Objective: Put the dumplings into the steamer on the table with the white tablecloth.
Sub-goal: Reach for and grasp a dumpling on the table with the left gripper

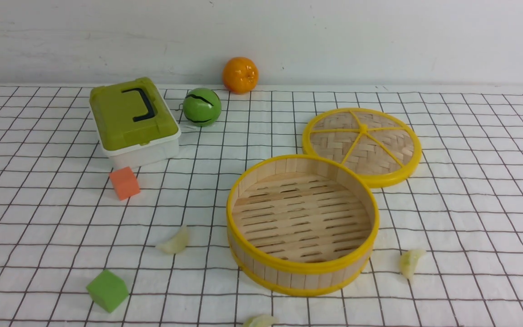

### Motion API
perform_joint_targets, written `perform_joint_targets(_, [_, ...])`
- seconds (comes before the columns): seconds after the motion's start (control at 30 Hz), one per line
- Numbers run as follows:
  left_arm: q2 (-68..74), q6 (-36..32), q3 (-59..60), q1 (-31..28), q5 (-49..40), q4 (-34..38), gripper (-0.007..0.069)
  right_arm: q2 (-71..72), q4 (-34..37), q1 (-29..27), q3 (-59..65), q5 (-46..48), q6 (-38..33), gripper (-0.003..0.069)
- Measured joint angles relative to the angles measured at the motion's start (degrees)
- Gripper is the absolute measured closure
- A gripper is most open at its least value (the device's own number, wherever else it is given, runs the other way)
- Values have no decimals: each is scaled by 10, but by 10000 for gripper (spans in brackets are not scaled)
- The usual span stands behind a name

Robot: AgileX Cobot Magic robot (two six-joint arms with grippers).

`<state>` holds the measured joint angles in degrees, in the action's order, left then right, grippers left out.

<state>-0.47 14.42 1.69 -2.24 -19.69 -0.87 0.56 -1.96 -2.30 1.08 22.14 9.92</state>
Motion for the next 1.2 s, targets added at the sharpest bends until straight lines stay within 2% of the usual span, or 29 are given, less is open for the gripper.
perform_joint_targets(1.2, [0,0,0,0,0,0,385,0,-12,0,0,0,1,419])
